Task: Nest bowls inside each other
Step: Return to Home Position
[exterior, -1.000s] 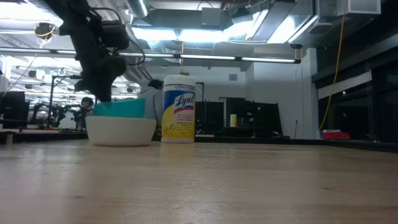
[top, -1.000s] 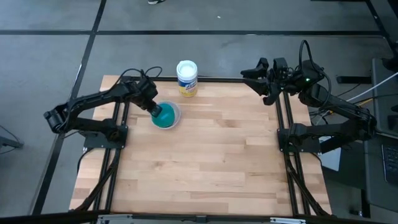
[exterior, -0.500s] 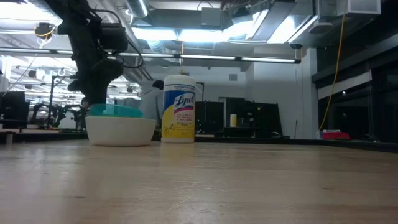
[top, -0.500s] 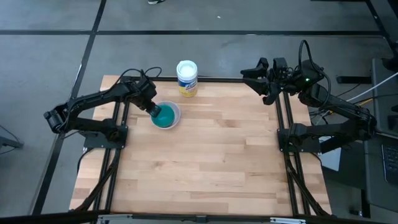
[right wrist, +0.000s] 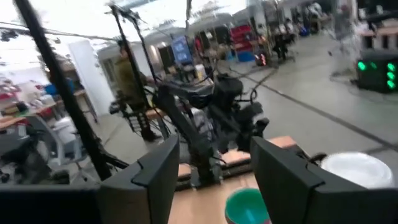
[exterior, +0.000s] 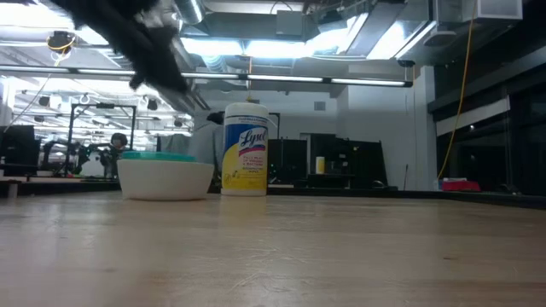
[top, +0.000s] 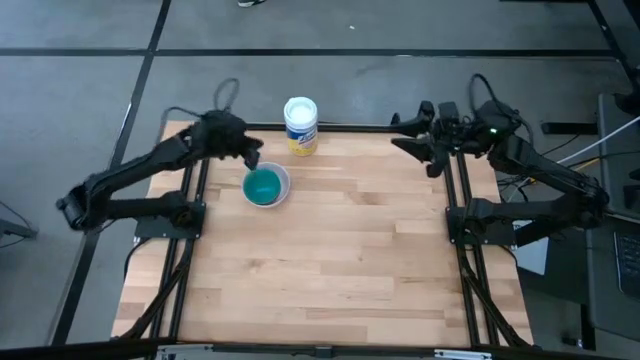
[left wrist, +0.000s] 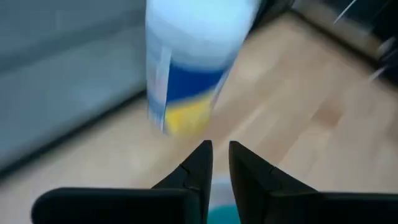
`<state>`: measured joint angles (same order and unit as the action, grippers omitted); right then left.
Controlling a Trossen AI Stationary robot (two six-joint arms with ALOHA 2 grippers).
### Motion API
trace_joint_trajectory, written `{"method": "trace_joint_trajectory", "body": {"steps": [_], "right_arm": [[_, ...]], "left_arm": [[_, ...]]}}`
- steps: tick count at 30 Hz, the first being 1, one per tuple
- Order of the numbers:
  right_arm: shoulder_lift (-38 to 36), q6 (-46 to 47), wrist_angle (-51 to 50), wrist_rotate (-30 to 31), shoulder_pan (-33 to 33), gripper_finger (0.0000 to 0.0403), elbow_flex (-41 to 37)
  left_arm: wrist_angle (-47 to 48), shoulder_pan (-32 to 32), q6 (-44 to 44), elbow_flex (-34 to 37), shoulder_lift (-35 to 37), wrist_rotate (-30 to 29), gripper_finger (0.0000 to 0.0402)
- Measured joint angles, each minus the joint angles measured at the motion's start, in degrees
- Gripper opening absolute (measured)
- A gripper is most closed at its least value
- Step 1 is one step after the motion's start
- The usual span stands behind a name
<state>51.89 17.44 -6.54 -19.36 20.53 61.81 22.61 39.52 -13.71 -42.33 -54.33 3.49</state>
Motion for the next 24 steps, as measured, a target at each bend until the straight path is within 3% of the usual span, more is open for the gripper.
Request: {"method": "trace_joint_trajectory", "body": {"steps": [3, 7, 9, 13, 18, 20, 24], "right_arm": [[-5.5, 0.1, 0.5, -0.4, 0.0, 0.0201, -3.2], [-16.4, 1.2, 0.9, 4.9, 0.0, 0.0192, -10.7], [-20.8, 2.6, 1.1, 6.8, 0.0, 0.0187, -15.6], [-26.5, 7.0, 5.0, 7.7, -0.5, 0.0178, -28.0], [-27.8, 5.7, 18.1, 8.8, -3.6, 0.0176, -40.5], [-27.7, 1.9, 18.8, 9.1, -4.8, 0.0176, -43.5], [-28.1, -6.7, 19.4, 8.7, -6.3, 0.0176, -46.7]], "left_arm": [[-0.9, 1.5, 4.1, 0.0, 8.1, 3.5, 0.004], [0.8, 4.5, 5.3, 0.0, 19.2, 16.8, 0.0028], [0.7, 5.2, 3.9, 0.0, 23.6, 20.5, 0.0025], [-9.6, 4.4, -3.1, 5.8, 31.5, 22.1, 0.0025], [-39.0, -2.6, -13.8, 23.6, 40.5, 20.3, 0.0032], [-45.8, -6.8, -13.2, 29.5, 42.1, 17.7, 0.0035], [-44.3, -16.0, -2.4, 34.0, 43.2, 11.2, 0.0035]]}}
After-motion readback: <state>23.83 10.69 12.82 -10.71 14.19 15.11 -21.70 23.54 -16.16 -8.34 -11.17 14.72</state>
